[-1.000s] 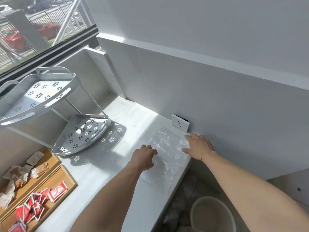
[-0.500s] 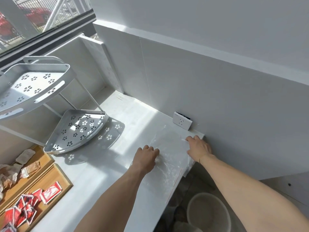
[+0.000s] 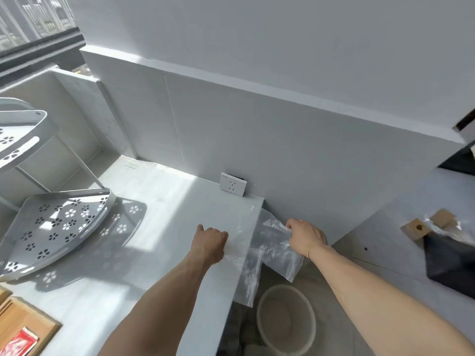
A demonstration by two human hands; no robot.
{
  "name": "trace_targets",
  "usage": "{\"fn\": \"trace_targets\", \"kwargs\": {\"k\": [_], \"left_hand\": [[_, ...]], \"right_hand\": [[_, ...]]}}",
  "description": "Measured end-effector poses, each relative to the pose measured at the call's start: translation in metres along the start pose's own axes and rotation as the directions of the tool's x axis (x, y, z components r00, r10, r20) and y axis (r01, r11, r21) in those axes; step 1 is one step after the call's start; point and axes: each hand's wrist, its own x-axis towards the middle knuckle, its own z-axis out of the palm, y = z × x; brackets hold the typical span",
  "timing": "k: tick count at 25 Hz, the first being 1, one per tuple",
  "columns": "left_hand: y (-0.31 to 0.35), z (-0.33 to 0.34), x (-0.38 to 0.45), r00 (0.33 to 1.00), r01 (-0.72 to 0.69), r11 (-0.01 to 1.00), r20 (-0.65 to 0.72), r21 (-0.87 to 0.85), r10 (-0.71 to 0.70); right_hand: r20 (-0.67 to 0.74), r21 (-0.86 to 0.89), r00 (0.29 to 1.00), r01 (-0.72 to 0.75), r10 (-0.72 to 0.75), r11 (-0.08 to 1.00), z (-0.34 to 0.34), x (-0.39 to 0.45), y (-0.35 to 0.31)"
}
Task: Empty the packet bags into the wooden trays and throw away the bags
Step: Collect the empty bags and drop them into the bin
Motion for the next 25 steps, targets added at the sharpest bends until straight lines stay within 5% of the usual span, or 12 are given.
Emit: {"fn": "trace_targets", "kwargs": {"k": [5, 11, 25], "left_hand": [[0.053, -0.009, 0.016, 0.989, -0.118, 0.979, 0.067, -0.169, 0.131], [0.124, -0.004, 0.03, 0.98, -0.061, 0.888, 0.14, -0.456, 0.139], [0.239, 0.075, 0.041, 0.946, 0.172, 0.77, 0.322, -0.614, 0.045]], "right_hand": [[0.009, 0.086, 0.98, -0.198, 0.198, 0.976, -0.002, -0.054, 0.052], [0.019, 0.135, 0.938, -0.345, 0.346, 0.929, 0.011, -0.103, 0.107], [0.125, 0.292, 0.924, -0.382, 0.361, 0.877, 0.111, -0.118, 0.208]]}}
